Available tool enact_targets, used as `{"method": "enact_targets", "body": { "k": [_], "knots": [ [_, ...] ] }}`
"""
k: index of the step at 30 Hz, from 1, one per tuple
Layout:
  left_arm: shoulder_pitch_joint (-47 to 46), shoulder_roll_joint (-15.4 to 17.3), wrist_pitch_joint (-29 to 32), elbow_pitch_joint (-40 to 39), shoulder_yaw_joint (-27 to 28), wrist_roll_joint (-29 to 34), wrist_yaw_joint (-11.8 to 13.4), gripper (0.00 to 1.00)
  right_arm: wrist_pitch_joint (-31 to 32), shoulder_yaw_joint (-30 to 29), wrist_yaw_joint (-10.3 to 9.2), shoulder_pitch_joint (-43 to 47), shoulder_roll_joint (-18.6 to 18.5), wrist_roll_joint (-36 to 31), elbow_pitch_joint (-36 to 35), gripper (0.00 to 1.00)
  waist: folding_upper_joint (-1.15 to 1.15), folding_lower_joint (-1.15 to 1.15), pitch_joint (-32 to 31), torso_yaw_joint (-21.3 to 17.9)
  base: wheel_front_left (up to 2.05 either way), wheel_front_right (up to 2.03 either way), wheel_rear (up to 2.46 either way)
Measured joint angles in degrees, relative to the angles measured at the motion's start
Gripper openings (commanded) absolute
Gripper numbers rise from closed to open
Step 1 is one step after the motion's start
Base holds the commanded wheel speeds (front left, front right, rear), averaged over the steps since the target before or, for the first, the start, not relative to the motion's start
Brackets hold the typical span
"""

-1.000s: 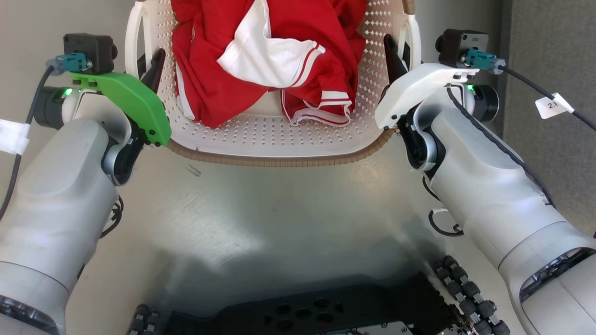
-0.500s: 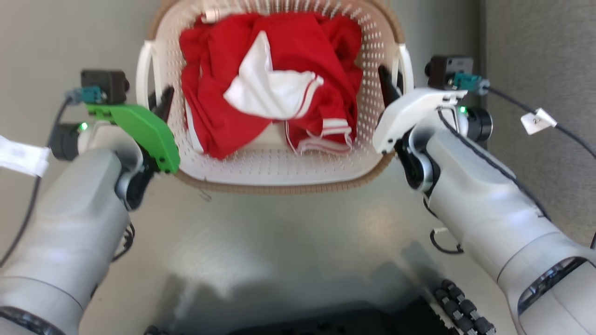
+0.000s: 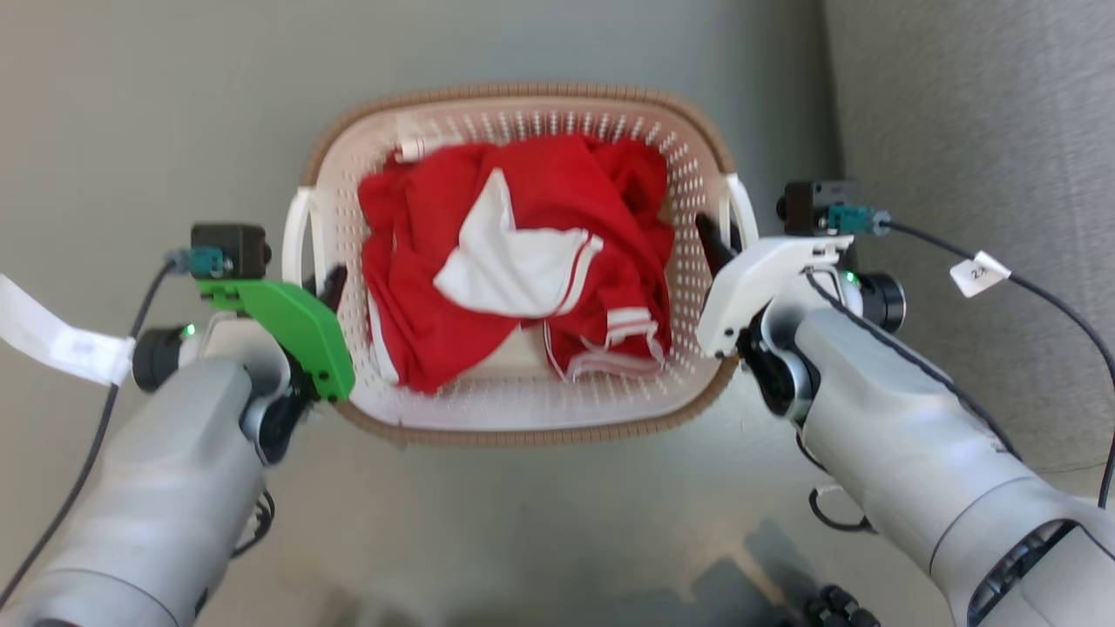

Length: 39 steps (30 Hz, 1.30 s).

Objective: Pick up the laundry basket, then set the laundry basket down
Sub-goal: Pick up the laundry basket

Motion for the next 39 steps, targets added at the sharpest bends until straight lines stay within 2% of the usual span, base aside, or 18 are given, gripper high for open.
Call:
{"method": "enact_targets", "body": {
  "k": [18,31,39],
  "knots": [
    [8.30,-3.60,5.21,5.10,-1.48,-3.90,-0.07,0.00,7.49,4.03,3.49,7.15,-0.13,5.70,3.38,0.00,0.00,0.00,-14.81,-0.86,0.00,0.00,0.00],
    [13.64,-7.16,9.11,9.05,-2.76,-5.68,-0.07,0.00,10.68,5.88,4.93,13.54,-0.24,8.50,6.12,0.00,0.00,-0.01,-24.76,-0.95,0.00,0.00,0.00],
    [15.07,-8.15,10.05,10.99,-2.58,-6.35,-0.07,0.00,12.39,6.71,5.38,15.02,-0.22,9.07,6.44,0.00,0.00,0.00,-30.11,-0.64,0.00,0.00,0.00]
  ]
}}
